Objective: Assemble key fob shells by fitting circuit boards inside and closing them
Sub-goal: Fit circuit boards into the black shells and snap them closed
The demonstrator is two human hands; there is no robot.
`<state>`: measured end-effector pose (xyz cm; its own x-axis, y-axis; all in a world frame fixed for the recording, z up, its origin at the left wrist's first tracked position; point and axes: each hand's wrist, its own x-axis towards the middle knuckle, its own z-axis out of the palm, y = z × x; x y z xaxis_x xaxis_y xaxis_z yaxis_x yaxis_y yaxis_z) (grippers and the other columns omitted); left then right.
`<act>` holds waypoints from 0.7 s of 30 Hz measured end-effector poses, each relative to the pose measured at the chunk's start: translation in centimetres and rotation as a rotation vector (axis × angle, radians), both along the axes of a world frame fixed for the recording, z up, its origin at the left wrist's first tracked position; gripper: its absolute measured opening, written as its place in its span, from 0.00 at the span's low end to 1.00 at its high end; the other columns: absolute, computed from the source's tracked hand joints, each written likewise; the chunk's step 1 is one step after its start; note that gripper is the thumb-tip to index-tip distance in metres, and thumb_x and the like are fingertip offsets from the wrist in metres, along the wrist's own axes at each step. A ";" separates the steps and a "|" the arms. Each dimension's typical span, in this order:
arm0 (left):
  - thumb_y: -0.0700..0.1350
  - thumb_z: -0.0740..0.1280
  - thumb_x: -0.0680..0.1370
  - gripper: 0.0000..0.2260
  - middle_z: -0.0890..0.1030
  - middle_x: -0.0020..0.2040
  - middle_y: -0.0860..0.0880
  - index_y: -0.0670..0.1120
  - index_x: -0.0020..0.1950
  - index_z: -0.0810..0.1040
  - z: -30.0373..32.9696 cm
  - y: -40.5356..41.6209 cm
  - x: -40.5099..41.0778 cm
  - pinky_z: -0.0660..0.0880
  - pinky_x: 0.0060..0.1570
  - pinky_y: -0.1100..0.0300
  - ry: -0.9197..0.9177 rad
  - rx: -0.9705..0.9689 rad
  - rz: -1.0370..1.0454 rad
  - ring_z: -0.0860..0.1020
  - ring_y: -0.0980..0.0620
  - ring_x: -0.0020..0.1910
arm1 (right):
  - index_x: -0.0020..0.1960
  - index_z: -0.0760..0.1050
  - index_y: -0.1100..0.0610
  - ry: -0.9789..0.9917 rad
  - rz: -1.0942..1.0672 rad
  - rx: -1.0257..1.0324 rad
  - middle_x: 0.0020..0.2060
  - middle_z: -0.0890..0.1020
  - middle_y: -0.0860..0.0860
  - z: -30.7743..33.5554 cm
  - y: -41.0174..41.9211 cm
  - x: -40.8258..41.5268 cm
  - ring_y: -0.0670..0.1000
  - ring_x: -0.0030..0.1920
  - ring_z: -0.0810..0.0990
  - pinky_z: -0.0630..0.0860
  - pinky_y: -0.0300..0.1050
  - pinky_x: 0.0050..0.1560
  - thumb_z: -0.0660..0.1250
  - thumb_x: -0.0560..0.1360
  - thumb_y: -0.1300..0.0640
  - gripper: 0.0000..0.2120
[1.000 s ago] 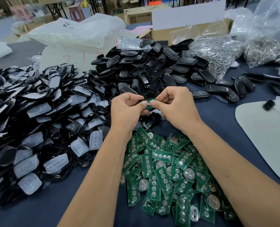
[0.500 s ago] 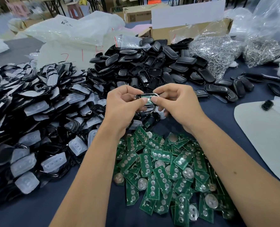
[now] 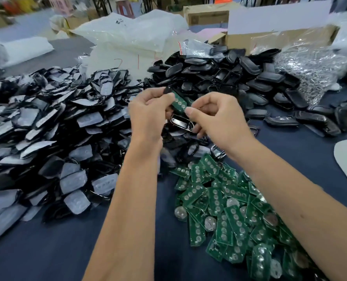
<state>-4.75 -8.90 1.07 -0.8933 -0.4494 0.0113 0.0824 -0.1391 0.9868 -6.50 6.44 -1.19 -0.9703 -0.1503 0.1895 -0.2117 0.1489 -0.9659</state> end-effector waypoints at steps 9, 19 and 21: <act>0.38 0.74 0.74 0.10 0.82 0.34 0.52 0.50 0.36 0.81 1.5 -9.4 2.4 0.79 0.34 0.62 -0.132 -0.093 0.219 0.80 0.55 0.33 | 0.63 0.84 0.51 0.409 0.690 0.920 0.56 0.81 0.47 2.0 -4.6 2.3 0.49 0.58 0.78 0.73 0.43 0.60 0.80 0.74 0.53 0.18; 0.39 0.73 0.75 0.06 0.81 0.30 0.54 0.48 0.41 0.80 3.0 -12.6 4.5 0.76 0.30 0.64 -0.077 0.025 0.350 0.79 0.58 0.28 | 0.62 0.83 0.51 0.500 0.611 0.842 0.52 0.77 0.45 2.3 -6.4 4.1 0.46 0.56 0.72 0.73 0.49 0.61 0.73 0.74 0.34 0.25; 0.40 0.73 0.76 0.05 0.80 0.29 0.55 0.48 0.43 0.79 3.1 -13.3 4.9 0.76 0.30 0.65 -0.098 0.007 0.361 0.78 0.59 0.27 | 0.61 0.83 0.51 0.573 0.651 0.847 0.52 0.79 0.46 2.3 -8.0 5.2 0.49 0.57 0.72 0.72 0.49 0.61 0.72 0.77 0.38 0.20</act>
